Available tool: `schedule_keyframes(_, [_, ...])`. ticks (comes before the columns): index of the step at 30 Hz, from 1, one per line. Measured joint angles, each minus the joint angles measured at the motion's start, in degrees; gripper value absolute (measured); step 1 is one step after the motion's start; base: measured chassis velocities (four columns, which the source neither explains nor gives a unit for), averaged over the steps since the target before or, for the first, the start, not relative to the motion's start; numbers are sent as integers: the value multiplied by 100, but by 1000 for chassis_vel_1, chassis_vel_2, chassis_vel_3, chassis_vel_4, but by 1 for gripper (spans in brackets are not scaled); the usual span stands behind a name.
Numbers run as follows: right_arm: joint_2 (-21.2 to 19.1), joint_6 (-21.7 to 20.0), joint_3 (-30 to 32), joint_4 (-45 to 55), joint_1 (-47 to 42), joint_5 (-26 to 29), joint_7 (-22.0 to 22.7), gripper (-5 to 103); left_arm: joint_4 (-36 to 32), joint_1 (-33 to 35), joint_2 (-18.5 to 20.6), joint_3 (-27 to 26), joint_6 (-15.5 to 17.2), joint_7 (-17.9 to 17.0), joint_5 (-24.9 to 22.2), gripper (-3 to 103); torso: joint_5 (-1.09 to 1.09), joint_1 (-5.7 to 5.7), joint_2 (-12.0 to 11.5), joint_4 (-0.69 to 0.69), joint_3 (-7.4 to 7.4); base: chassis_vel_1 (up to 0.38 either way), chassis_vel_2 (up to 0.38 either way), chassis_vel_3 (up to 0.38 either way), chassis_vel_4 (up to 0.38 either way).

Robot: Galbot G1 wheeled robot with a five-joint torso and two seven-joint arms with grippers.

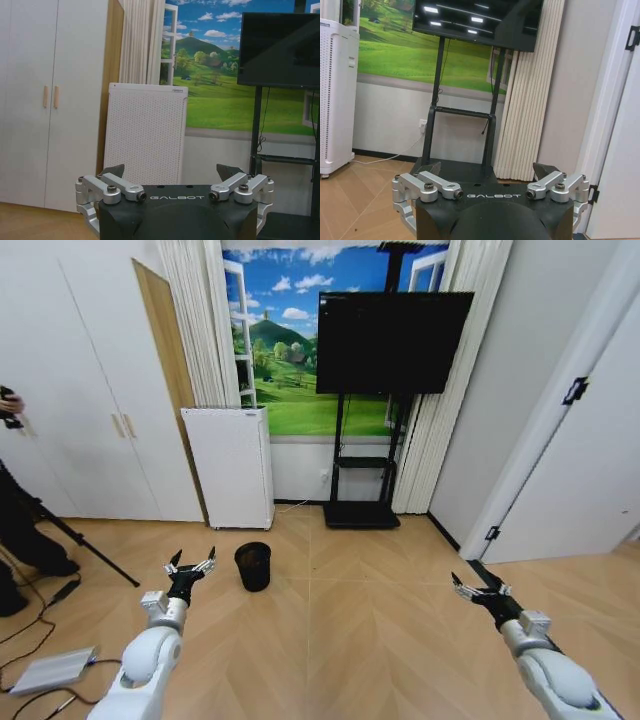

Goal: Pick up the trash bin and place the garbage on the floor into it.

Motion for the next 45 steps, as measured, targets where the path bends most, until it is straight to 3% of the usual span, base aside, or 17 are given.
schedule_keyframes(2, [2, 0, -1, -2, -2, 0, 0, 100, 0, 0, 0, -1, 0, -2, 0, 100, 18, -1, 0, -3, -1, 340, -333, -319, 333])
schedule_keyframes(4, [1, -1, -1, -2, -2, 0, 0, 100, -1, 0, 1, -2, 0, -2, 0, 100, 13, -3, 2, -2, -3, 297, -318, -299, 292])
schedule_keyframes(5, [1, 0, 0, -1, -2, 0, 0, 100, 0, 2, 0, -2, 1, -3, 0, 100, 1, -3, 2, 5, -3, 173, -139, -227, 168])
schedule_keyframes(9, [1, -1, -1, -1, -2, 0, 0, 100, 0, 1, 1, -2, 0, -2, 0, 100, 16, -3, 2, -2, -3, 123, -98, -135, 121])
schedule_keyframes(11, [1, -1, -1, -2, -1, 0, 0, 100, 0, 1, 0, 0, 0, 0, 0, 100, 6, 0, 0, -4, 0, -43, -33, -21, 30])
schedule_keyframes(18, [1, 0, -1, -2, 2, 0, 0, 100, 0, -1, 0, 0, 0, -1, 0, 100, 9, 6, -3, 3, 2, -62, 53, 72, -44])
schedule_keyframes(24, [1, 0, -1, -1, 0, 0, 0, 100, 0, -1, 0, -1, 0, -1, 0, 100, 10, 1, -2, -2, 0, -5, 12, 13, -4])
schedule_keyframes(45, [1, 0, -1, -2, 0, 0, 0, 100, 0, -1, 0, -1, -1, -1, 0, 100, 9, 1, 0, 0, 0, 0, 0, 0, 0])
